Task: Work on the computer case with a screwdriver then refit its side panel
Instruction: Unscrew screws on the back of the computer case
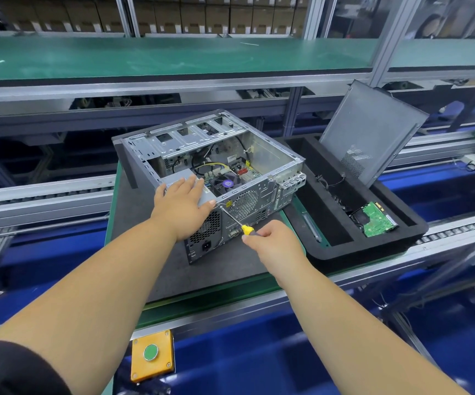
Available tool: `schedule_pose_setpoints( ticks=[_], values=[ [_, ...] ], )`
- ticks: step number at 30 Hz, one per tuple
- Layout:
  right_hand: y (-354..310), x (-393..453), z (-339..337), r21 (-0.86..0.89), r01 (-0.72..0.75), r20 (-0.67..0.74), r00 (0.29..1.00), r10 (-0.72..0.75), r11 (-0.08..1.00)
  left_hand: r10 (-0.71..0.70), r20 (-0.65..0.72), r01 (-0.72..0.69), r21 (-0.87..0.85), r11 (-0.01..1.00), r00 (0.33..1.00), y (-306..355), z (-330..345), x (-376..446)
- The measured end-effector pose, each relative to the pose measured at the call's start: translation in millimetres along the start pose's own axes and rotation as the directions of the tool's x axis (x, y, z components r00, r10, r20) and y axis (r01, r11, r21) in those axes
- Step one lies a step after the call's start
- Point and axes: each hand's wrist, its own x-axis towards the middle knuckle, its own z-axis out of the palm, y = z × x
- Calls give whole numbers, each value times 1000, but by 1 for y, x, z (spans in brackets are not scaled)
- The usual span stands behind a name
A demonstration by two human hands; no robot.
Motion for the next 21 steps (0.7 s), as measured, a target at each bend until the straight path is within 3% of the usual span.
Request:
schedule_pose_setpoints(
  ticks=[8, 14, 17, 19, 21],
  values=[
    [-6, 8, 1, 2, -108, 123, 987, 107, 994, -9, 3, 9, -4, 1000, 1000, 1, 0, -1],
    [-3, -1, 0, 29, -23, 52, 998, 21, 999, -5, 11, 5, -3, 1000, 1000, 1, -2, -1],
    [-5, 0, -4, -73, 35, -11, 999, -36, 997, -1, 15, 1, 11, 1000, 1000, 2, -2, -2],
    [-13, 4, -3, -91, -38, 39, 998, 42, 995, 1, 17, -1, 15, 1000, 1000, 3, -3, -2],
    [-22, 6, 2, 11, -229, 145, 964, 225, 973, -3, 18, 2, 14, 1000, 1000, 2, -4, -1]
  ],
)
